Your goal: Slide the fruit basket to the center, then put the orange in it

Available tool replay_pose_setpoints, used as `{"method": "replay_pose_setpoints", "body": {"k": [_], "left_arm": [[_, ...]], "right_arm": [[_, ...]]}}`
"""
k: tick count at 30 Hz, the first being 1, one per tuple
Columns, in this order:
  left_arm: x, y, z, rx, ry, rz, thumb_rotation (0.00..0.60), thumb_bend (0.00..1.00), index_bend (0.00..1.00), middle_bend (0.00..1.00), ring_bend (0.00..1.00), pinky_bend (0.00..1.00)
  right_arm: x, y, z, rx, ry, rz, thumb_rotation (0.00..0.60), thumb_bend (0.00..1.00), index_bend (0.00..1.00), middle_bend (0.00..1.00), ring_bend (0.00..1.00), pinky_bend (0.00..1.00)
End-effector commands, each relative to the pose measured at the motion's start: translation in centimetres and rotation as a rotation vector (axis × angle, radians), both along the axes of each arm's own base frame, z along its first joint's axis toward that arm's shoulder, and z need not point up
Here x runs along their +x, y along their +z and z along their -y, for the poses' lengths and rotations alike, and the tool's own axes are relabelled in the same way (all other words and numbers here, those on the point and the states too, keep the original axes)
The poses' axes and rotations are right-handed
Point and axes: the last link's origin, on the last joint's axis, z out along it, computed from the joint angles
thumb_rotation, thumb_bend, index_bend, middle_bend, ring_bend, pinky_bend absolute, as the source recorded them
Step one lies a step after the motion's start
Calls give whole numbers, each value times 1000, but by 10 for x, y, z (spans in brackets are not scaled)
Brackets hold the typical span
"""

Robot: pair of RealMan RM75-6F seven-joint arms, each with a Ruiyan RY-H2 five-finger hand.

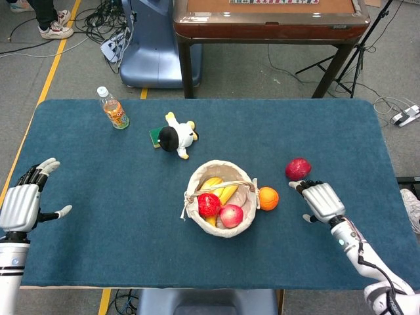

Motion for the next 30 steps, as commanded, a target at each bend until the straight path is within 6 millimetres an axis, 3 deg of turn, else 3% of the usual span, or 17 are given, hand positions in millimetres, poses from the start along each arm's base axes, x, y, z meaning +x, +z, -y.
{"method": "replay_pose_setpoints", "body": {"k": [1, 14, 18, 23, 30], "left_arm": [[-1, 0, 3, -5, 4, -5, 600, 110, 189, 128, 109, 179], [-3, 4, 9, 2, 19, -8, 600, 110, 189, 128, 109, 179], [-3, 4, 10, 1, 18, -15, 600, 111, 190, 128, 109, 179], [-6, 4, 12, 0, 26, -22, 600, 111, 190, 128, 109, 179], [-8, 6, 14, 0, 32, -25, 600, 111, 190, 128, 109, 179]], "right_arm": [[6, -14, 12, 15, 3, 4, 600, 127, 201, 244, 262, 370], [32, -58, 31, 81, 58, 6, 600, 130, 204, 257, 262, 371], [38, -64, 33, 76, 76, 3, 600, 208, 303, 329, 292, 402], [40, -57, 33, 38, 85, 34, 600, 339, 423, 426, 377, 458], [49, -26, 20, 12, 119, 133, 600, 344, 442, 444, 410, 471]]}}
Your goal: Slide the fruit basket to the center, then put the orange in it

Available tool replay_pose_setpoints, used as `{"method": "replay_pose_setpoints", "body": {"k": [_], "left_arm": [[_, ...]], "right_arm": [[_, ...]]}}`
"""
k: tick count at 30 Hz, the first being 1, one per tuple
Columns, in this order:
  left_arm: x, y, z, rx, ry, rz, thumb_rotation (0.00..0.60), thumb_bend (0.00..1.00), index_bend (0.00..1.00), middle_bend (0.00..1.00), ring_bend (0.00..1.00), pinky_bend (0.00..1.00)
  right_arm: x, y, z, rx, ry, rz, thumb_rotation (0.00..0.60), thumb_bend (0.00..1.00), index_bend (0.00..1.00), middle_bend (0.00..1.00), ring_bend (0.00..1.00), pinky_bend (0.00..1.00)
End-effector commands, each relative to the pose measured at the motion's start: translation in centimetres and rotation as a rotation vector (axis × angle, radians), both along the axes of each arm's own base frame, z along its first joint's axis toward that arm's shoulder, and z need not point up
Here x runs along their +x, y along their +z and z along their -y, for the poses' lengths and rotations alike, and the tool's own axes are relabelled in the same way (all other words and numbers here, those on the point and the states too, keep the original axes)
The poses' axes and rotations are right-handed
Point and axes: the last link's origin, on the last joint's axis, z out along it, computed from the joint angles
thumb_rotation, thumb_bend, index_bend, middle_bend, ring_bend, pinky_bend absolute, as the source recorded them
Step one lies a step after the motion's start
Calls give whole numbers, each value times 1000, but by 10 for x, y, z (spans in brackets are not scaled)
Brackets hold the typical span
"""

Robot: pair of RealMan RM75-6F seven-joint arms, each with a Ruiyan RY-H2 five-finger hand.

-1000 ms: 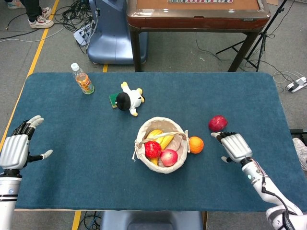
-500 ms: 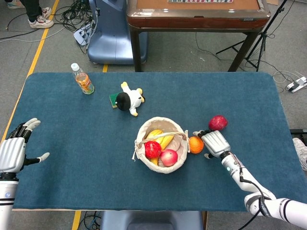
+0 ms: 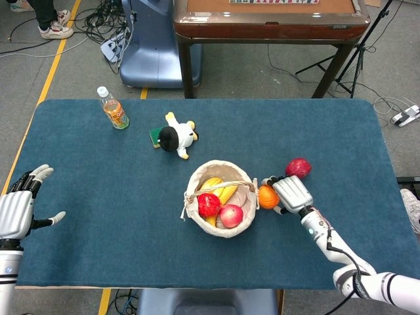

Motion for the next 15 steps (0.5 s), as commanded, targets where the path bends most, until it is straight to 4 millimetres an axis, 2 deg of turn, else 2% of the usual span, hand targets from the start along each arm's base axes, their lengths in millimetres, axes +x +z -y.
{"method": "replay_pose_setpoints", "body": {"k": [1, 9, 15], "left_arm": [[0, 1, 0, 2, -1, 0, 600, 111, 189, 128, 109, 179], [2, 0, 2, 0, -3, 4, 600, 110, 190, 128, 109, 179], [4, 0, 2, -1, -10, 7, 600, 110, 190, 128, 109, 179]], "right_arm": [[7, 20, -11, -14, 33, 54, 600, 345, 445, 447, 414, 473], [23, 60, -37, -12, 96, 120, 600, 344, 445, 448, 420, 498], [26, 69, -41, -20, 103, 115, 600, 345, 445, 448, 420, 500]]}}
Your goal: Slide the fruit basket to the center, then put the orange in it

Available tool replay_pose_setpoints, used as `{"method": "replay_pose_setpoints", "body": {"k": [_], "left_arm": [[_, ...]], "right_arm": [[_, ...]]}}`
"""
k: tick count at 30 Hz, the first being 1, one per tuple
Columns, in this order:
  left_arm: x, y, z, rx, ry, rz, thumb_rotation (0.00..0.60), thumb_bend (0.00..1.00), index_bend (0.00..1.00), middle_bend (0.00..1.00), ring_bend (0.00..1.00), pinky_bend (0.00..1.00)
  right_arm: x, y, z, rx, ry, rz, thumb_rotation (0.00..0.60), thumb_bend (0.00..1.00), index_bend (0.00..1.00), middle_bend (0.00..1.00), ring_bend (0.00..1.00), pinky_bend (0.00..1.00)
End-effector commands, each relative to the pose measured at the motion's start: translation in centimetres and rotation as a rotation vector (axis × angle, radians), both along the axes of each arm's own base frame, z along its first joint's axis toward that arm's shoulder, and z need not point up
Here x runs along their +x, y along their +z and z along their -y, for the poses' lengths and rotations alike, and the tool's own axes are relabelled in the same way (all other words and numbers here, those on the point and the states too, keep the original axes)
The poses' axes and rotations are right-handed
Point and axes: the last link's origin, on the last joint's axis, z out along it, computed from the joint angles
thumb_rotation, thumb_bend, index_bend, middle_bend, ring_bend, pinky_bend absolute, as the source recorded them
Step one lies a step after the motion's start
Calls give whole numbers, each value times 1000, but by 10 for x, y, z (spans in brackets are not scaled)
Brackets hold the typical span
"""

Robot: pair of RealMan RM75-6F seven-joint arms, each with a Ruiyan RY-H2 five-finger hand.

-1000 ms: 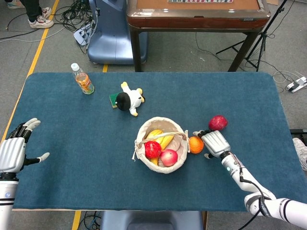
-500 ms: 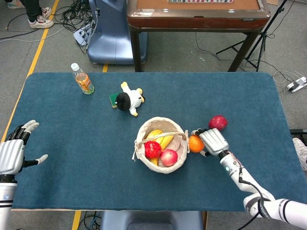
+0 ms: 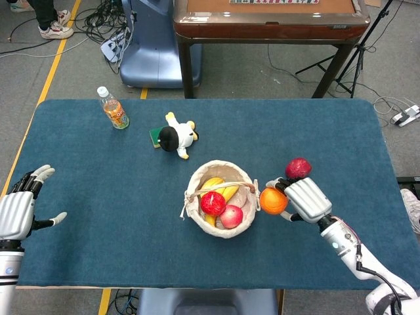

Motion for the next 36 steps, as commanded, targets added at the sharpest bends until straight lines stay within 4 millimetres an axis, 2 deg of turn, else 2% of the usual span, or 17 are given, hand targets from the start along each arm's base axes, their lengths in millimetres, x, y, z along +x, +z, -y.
{"method": "replay_pose_setpoints", "body": {"k": [1, 16, 21, 32, 36], "left_arm": [[0, 1, 0, 4, -1, 1, 600, 110, 189, 128, 109, 179], [0, 3, 2, 13, -1, 4, 600, 110, 189, 128, 109, 179], [-1, 4, 4, 17, 0, 6, 600, 110, 189, 128, 109, 178], [-1, 6, 4, 14, 0, 5, 600, 110, 190, 128, 109, 178], [0, 5, 4, 13, 0, 4, 600, 110, 189, 128, 109, 178]], "right_arm": [[3, 0, -3, 18, 2, 18, 600, 345, 445, 449, 421, 500], [42, -21, -15, 112, 126, 114, 600, 344, 445, 445, 420, 500], [46, -28, -15, 122, 136, 105, 600, 343, 443, 393, 416, 500], [50, -35, -15, 152, 143, 102, 600, 344, 258, 264, 300, 500], [51, -35, -15, 157, 144, 104, 600, 345, 229, 245, 267, 500]]}}
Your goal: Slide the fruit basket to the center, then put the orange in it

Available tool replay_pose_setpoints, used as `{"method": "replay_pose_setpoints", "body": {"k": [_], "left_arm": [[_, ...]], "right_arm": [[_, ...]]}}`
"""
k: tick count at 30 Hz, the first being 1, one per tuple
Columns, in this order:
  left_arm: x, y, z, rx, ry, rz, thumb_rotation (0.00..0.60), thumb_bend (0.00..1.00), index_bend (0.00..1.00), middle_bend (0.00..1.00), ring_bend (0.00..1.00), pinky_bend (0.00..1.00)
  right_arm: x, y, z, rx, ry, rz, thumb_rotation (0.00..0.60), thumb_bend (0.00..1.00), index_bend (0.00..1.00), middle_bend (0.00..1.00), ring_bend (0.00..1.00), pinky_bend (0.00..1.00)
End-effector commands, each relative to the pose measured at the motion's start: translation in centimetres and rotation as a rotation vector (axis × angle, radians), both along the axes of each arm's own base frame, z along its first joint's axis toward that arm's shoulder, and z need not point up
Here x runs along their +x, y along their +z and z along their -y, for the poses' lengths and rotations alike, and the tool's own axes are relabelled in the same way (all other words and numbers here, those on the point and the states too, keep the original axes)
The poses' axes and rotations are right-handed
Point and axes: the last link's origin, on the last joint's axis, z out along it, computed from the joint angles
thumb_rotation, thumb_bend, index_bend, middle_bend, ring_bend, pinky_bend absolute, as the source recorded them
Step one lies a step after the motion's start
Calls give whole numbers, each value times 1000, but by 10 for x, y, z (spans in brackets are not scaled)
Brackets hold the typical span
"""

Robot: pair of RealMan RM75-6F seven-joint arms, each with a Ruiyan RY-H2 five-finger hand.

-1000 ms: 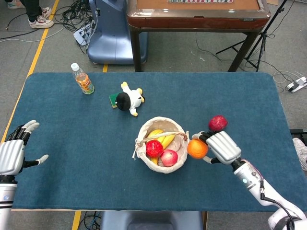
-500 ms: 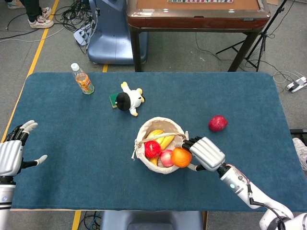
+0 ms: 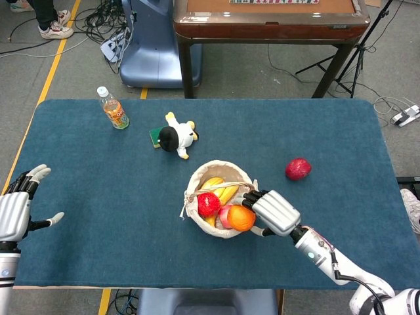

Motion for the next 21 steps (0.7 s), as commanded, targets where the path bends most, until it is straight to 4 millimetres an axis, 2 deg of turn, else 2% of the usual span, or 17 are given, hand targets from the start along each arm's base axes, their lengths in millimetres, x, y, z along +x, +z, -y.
{"method": "replay_pose_setpoints", "body": {"k": [1, 10, 16, 21], "left_arm": [[0, 0, 0, -1, 0, -1, 600, 110, 189, 128, 109, 178], [1, 0, -1, -3, -3, -2, 600, 110, 189, 128, 109, 178], [-1, 1, -1, 0, -1, -12, 600, 111, 189, 128, 109, 178], [-6, 2, 0, 1, 8, -40, 600, 111, 189, 128, 109, 178]], "right_arm": [[0, 0, 0, 1, -1, 0, 600, 345, 222, 239, 262, 499], [-1, 7, -3, 2, -4, 3, 600, 348, 205, 225, 249, 484], [-18, 37, -13, -79, -25, -32, 600, 347, 281, 320, 335, 485], [-41, 66, -32, -174, -72, -38, 600, 347, 297, 335, 347, 485]]}}
